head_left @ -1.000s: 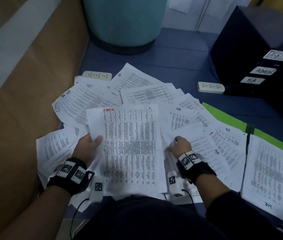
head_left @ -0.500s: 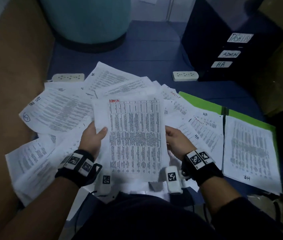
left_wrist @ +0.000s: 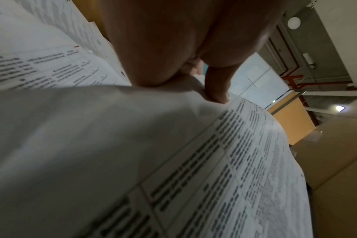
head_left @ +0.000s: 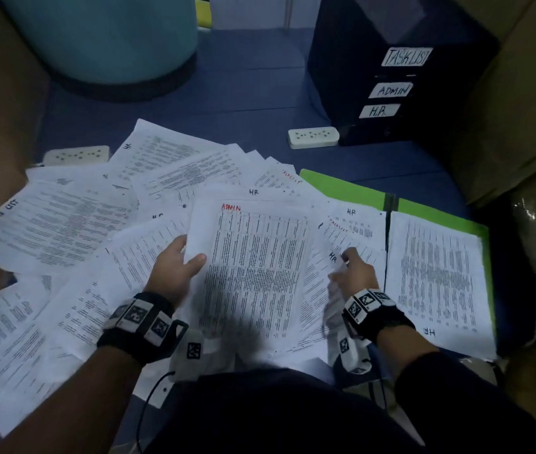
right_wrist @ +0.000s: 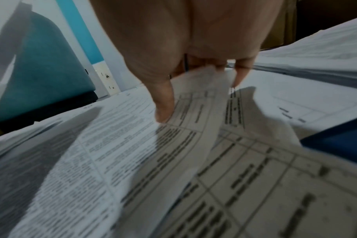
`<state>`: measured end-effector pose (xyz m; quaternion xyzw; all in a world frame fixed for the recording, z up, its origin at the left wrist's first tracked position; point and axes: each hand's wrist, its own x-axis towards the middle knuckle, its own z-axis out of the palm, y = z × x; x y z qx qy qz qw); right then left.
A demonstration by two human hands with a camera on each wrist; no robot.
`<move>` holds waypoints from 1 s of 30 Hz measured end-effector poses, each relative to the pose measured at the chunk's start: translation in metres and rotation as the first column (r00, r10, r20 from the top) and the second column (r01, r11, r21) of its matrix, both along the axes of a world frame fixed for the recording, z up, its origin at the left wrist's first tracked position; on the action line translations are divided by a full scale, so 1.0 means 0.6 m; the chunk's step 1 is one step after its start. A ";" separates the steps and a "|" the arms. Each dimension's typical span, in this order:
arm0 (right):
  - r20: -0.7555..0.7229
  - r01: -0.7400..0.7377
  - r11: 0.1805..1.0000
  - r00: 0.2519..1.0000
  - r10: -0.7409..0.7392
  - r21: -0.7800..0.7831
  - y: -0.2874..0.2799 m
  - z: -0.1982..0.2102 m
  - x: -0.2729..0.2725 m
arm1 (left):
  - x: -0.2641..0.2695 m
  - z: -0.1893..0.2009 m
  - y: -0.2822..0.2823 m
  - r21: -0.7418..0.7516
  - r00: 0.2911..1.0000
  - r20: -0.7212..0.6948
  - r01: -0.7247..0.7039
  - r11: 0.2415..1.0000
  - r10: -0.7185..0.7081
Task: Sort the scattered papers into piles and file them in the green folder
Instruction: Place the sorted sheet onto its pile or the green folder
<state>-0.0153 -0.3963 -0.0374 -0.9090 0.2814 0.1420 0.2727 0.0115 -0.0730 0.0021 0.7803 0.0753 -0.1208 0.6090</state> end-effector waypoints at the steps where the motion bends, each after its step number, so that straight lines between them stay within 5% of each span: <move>1: 0.039 -0.005 1.000 0.999 0.004 0.026 -0.008 0.008 0.000 | 0.000 0.006 -0.011 -0.018 1.000 -0.006 0.005 1.000 -0.005; 8: 0.118 -0.180 0.970 0.973 0.200 -0.163 -0.054 0.097 0.014 | 0.012 0.045 -0.082 -0.063 0.975 0.032 0.223 0.973 -0.221; 13: 0.273 -0.137 0.990 0.954 0.125 0.024 -0.086 0.153 0.028 | 0.038 0.074 -0.123 -0.113 0.965 0.060 0.262 0.958 -0.257; 21: 0.498 -0.336 0.921 0.843 0.202 0.195 -0.109 0.275 0.046 | 0.081 0.120 -0.165 -0.090 0.971 0.167 0.187 0.978 -0.170; 25: 0.607 -0.392 0.836 0.790 0.092 0.385 -0.112 0.290 0.065 | 0.086 0.131 -0.163 -0.060 0.966 0.195 0.183 0.981 -0.168; 30: 0.596 -0.294 0.605 0.702 -0.389 0.740 -0.086 0.262 0.082 | 0.081 0.130 -0.146 -0.180 0.980 0.196 -0.007 0.984 0.043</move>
